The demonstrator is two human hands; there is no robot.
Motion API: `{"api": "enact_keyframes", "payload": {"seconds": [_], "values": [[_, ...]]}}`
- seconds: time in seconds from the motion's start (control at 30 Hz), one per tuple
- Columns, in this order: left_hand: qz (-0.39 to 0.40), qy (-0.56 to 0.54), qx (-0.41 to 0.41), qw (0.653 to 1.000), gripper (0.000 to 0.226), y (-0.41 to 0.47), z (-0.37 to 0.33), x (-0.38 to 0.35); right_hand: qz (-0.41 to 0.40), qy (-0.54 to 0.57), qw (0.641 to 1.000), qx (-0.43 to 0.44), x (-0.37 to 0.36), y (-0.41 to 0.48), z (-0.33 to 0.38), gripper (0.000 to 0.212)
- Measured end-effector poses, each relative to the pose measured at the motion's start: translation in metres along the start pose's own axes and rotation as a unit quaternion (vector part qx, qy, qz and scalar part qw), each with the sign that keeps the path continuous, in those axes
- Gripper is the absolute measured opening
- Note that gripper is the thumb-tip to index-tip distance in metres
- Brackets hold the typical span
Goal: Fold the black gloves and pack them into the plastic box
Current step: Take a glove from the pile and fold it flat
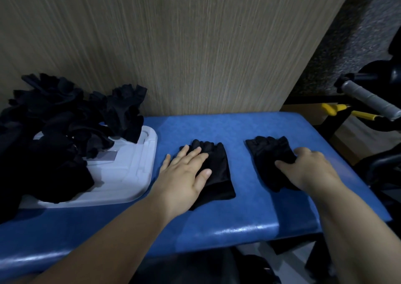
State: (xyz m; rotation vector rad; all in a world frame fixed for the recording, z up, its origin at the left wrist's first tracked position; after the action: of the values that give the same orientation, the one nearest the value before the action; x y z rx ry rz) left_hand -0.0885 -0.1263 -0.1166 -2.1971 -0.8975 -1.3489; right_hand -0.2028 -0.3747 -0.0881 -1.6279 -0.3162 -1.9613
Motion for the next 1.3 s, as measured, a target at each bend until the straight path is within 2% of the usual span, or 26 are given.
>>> {"api": "enact_keyframes", "payload": {"seconds": [0.07,0.13,0.23,0.33,0.43,0.57,0.67,0.77,0.83,0.9,1.0,1.07,1.13,1.2,1.3], "values": [[-0.024,-0.020,-0.014,0.999,0.048,-0.002,-0.002,0.004,0.022,0.026,0.999,-0.010,-0.001,-0.001,0.004,0.059],[-0.033,-0.032,-0.040,0.998,0.046,-0.004,-0.005,0.006,0.035,0.082,0.996,0.018,-0.002,-0.005,0.011,0.042],[0.011,-0.008,-0.083,0.996,0.047,-0.007,-0.008,0.002,0.050,0.192,0.978,0.064,-0.006,-0.012,0.021,0.023],[0.063,0.034,-0.089,0.993,0.048,-0.007,-0.007,-0.005,0.088,0.290,0.950,0.079,-0.012,-0.019,0.030,0.028],[0.067,0.041,-0.086,0.993,0.048,-0.006,-0.006,-0.007,0.132,0.362,0.917,0.102,-0.015,-0.022,0.037,0.025],[0.065,0.011,-0.089,0.994,0.048,-0.005,-0.004,-0.005,0.208,0.469,0.850,0.116,-0.010,-0.029,0.046,0.026],[0.027,-0.077,-0.080,0.993,0.039,-0.004,-0.004,0.001,0.282,0.533,0.791,0.101,-0.009,-0.039,0.057,0.058],[-0.044,-0.166,-0.026,0.985,0.024,-0.003,-0.003,0.007,0.319,0.575,0.748,0.088,-0.011,-0.047,0.066,0.056],[-0.086,-0.187,0.024,0.978,0.021,-0.003,-0.001,0.011,0.308,0.565,0.758,0.106,-0.015,-0.049,0.069,0.039],[-0.125,-0.170,0.045,0.976,0.021,-0.003,0.001,0.014,0.271,0.513,0.803,0.134,-0.019,-0.049,0.069,0.017],[-0.130,-0.143,0.049,0.980,0.032,-0.002,0.005,0.020,0.198,0.416,0.874,0.154,-0.028,-0.045,0.068,0.006],[-0.134,-0.177,0.062,0.973,0.026,-0.002,0.008,0.023,0.168,0.361,0.904,0.154,-0.032,-0.043,0.067,0.010],[-0.138,-0.223,0.095,0.960,0.040,-0.003,0.006,0.025,0.160,0.328,0.918,0.154,-0.035,-0.045,0.067,0.022],[-0.120,-0.247,0.134,0.952,0.058,-0.003,0.005,0.025,0.155,0.308,0.924,0.167,-0.036,-0.049,0.070,0.028],[-0.104,-0.227,0.133,0.959,0.058,-0.003,0.003,0.024,0.125,0.329,0.915,0.195,-0.039,-0.053,0.077,0.030]]}}
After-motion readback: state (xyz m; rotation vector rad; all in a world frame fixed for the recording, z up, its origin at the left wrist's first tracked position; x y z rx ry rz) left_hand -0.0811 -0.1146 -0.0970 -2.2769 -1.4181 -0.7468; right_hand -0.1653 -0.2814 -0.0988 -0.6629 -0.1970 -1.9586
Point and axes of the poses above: each hand's wrist, its own y-axis towards the middle knuckle, its own x-axis out of the back of the hand, z = x × y, the point moved 2 cm from there along y, towards the middle knuckle, and after that the axes turned 1 degree about -z, right-handed, at the moved point
